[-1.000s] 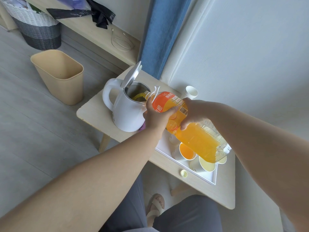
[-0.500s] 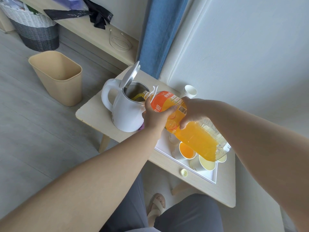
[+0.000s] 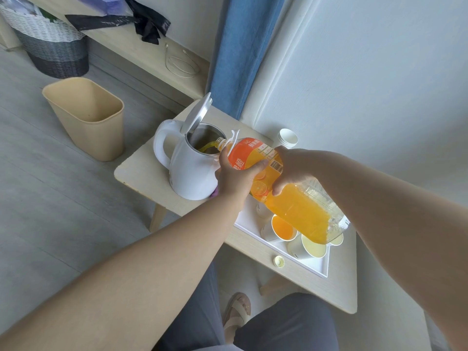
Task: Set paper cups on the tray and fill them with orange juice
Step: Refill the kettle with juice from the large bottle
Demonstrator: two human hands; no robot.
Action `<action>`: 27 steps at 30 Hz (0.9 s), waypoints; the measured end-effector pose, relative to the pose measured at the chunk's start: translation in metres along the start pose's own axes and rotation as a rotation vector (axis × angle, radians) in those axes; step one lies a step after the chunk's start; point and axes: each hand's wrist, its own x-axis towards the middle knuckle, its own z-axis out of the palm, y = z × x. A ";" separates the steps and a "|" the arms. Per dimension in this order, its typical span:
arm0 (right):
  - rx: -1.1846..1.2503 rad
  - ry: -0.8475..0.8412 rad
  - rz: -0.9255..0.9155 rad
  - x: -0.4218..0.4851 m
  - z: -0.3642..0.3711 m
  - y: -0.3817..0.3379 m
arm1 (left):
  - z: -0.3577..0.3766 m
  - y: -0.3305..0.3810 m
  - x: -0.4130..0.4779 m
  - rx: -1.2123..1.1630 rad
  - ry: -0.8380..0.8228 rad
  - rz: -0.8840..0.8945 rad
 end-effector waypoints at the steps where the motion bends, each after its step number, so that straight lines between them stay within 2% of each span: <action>1: 0.000 -0.001 -0.001 0.000 0.000 0.000 | 0.000 0.000 0.000 0.003 -0.001 -0.001; 27: -0.013 -0.004 0.016 -0.001 -0.003 -0.001 | 0.000 0.001 -0.002 -0.052 -0.006 -0.014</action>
